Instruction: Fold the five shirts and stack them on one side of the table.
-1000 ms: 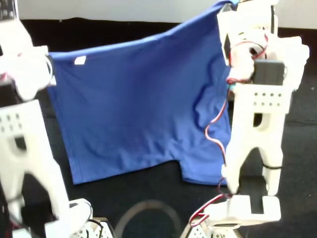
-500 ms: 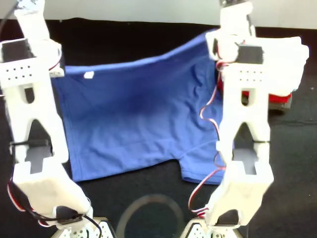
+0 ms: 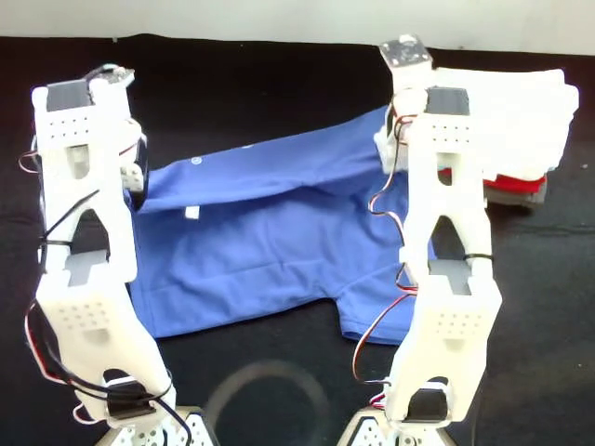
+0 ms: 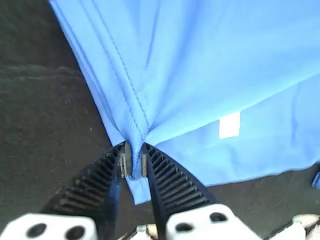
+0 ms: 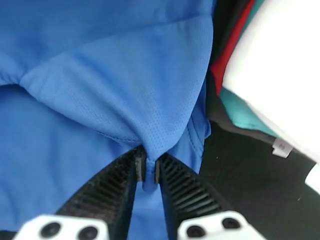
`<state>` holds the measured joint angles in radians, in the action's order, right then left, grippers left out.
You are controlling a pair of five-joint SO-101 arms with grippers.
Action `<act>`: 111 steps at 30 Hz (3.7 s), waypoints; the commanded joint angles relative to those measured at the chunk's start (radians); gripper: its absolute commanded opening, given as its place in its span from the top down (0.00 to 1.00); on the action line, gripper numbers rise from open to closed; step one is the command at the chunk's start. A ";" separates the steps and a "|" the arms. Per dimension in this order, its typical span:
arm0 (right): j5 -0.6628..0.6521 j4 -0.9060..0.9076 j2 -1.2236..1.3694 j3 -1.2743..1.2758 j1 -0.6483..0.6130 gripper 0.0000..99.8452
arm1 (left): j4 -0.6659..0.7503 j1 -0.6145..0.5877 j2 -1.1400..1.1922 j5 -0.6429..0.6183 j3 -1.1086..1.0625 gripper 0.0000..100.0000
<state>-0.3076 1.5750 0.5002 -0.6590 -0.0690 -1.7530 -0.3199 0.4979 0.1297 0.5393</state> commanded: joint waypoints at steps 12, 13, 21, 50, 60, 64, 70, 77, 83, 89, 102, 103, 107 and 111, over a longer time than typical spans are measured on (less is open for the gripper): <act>0.003 0.189 -0.194 0.082 0.041 0.99 | 0.064 0.031 -0.492 0.063 -0.702 0.99; 0.003 0.188 -0.248 0.142 0.041 0.99 | 0.061 0.031 -0.512 0.063 -0.723 0.99; -0.068 0.096 -0.653 0.733 0.062 0.99 | 0.057 0.025 -0.624 0.106 -0.820 0.99; -0.137 -0.120 -1.153 1.402 0.090 0.99 | 0.051 -0.004 -0.650 0.155 -0.963 0.99; -0.224 -0.194 -1.148 1.478 0.145 0.99 | 0.155 -0.004 -0.598 0.155 -1.086 0.99; -0.249 -0.130 -1.153 1.468 0.140 0.99 | 0.115 -0.008 -0.605 0.155 -1.064 0.97; -0.244 -0.054 -1.159 1.323 0.140 0.83 | -0.008 -0.010 -0.607 0.153 -0.895 0.82; -0.164 -0.091 -1.145 1.013 0.140 0.82 | -0.009 -0.010 -0.605 0.146 -0.634 0.80; -0.095 -0.375 -1.046 1.116 0.027 0.99 | 0.089 0.031 -0.518 -0.012 -0.559 1.00; -0.094 -0.568 -0.756 1.135 -0.038 0.99 | 0.221 0.093 -0.259 -0.023 -0.552 0.99; -0.094 -0.733 -0.558 1.135 -0.031 0.99 | 0.361 -0.110 0.329 0.091 0.001 0.99; -0.094 -0.730 -0.559 1.135 -0.031 0.99 | 0.336 -0.131 0.395 0.091 0.119 0.99; -0.094 -0.736 -0.559 1.135 -0.036 0.99 | 0.239 -0.162 0.654 0.101 0.627 0.99; -0.074 -0.739 -0.550 1.053 -0.038 0.99 | 0.147 -0.133 0.860 0.178 1.023 0.99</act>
<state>-0.4058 0.8539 -0.0460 0.4672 -0.0951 -1.5735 -0.4442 1.2252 0.2647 1.2206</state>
